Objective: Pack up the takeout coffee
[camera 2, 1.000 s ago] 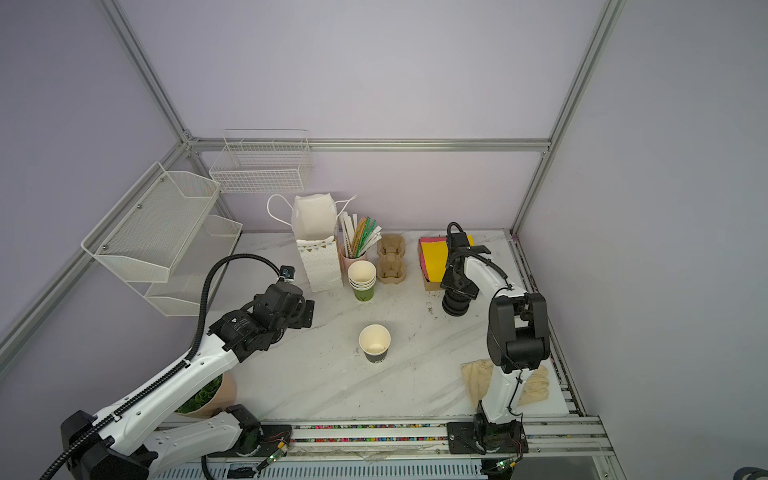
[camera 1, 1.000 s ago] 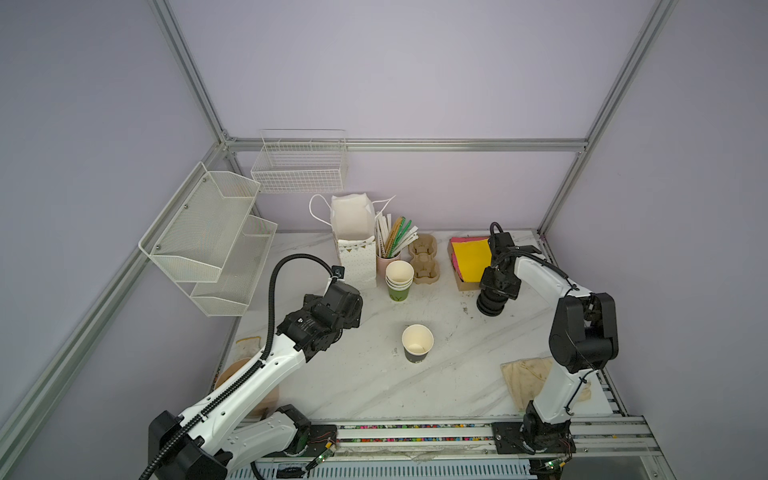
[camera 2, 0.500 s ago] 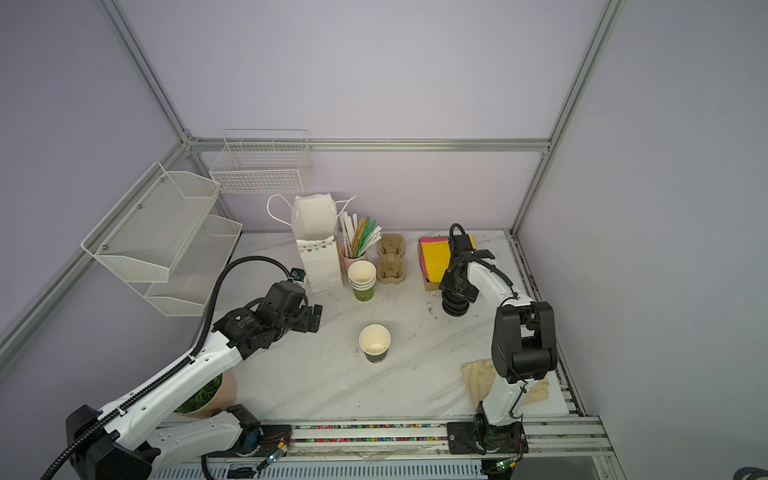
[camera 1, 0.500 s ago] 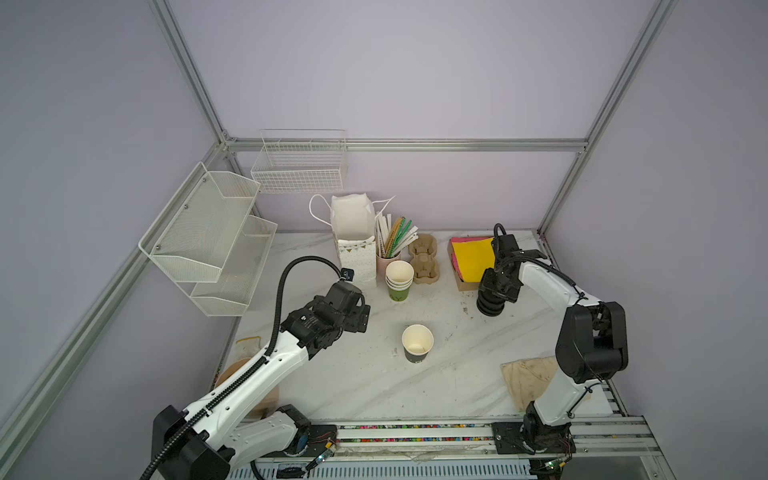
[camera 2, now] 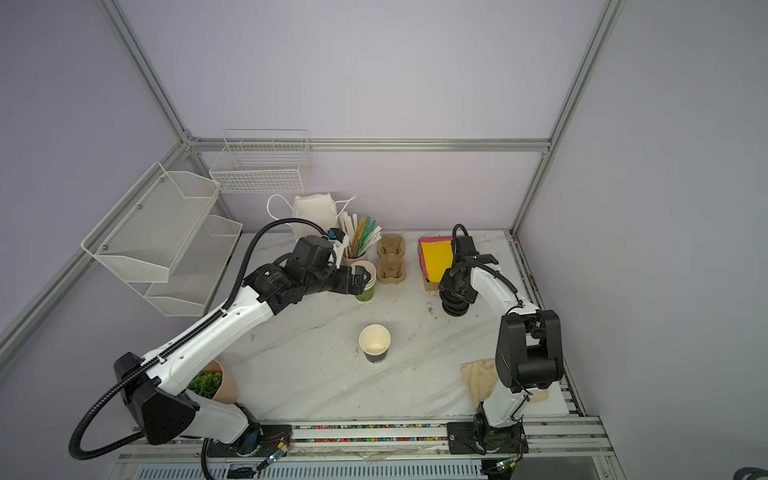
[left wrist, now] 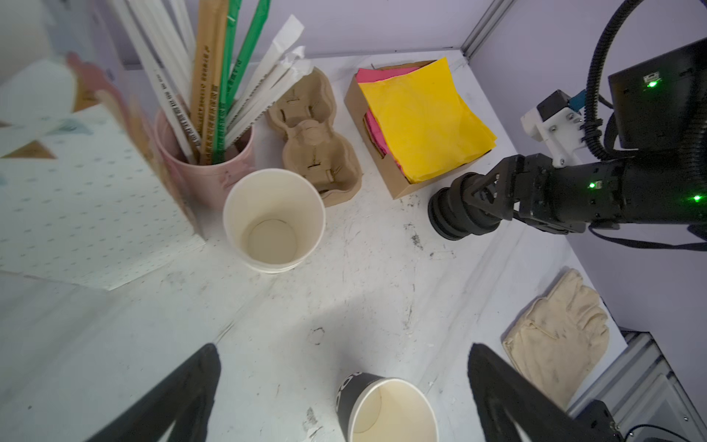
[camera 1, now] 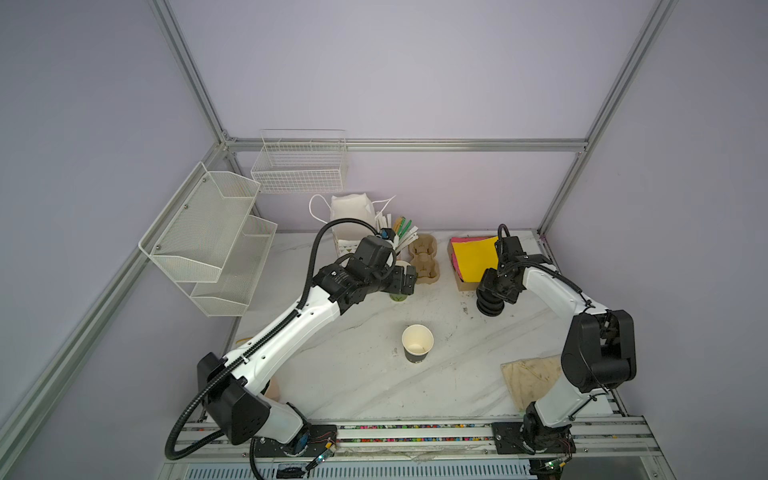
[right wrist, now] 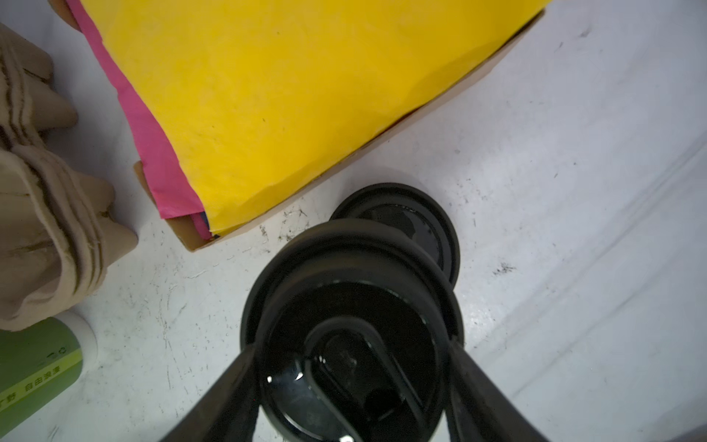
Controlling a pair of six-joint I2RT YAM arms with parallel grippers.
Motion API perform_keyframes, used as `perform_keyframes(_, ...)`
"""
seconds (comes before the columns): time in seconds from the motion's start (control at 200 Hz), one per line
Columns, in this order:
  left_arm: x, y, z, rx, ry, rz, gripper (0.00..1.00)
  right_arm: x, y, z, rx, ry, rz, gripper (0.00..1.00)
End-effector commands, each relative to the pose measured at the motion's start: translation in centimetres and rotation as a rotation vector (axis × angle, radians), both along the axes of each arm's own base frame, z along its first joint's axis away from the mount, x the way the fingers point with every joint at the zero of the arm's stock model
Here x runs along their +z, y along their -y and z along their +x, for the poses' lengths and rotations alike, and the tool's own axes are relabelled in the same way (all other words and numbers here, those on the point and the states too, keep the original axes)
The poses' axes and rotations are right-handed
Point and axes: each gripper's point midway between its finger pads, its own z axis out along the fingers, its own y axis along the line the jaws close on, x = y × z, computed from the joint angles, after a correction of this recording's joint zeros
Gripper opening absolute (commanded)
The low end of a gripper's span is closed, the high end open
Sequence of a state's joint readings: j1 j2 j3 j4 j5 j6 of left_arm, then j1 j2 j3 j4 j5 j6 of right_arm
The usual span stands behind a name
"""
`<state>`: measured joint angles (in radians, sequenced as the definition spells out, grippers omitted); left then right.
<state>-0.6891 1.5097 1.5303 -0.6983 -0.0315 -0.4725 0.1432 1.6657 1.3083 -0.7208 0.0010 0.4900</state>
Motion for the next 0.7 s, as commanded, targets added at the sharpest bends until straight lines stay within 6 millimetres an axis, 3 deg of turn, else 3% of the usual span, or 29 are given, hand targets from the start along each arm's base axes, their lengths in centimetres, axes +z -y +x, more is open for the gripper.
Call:
perform_keyframes(0.0, 4.0, 4.1, 1.1, -0.041, 0.012, -0.160, 1.00, 1.9, 0.6, -0.1, -0.030, 0.059, 0.010, 0.65)
perform_keyframes(0.165, 3.1, 8.2, 2.2, -0.073, -0.051, -0.216, 1.00, 2.3, 0.6, -0.5, -0.039, 0.082, 0.032, 0.65)
perform_keyframes(0.51, -3.4, 15.4, 2.3, -0.140, -0.218, -0.219, 1.00, 3.1, 0.6, -0.7, -0.049, 0.117, 0.071, 0.65)
perform_keyframes(0.695, -5.8, 17.8, 2.5, -0.144, -0.254, -0.206, 1.00, 2.7, 0.5, -0.9, -0.049, 0.111, 0.088, 0.65)
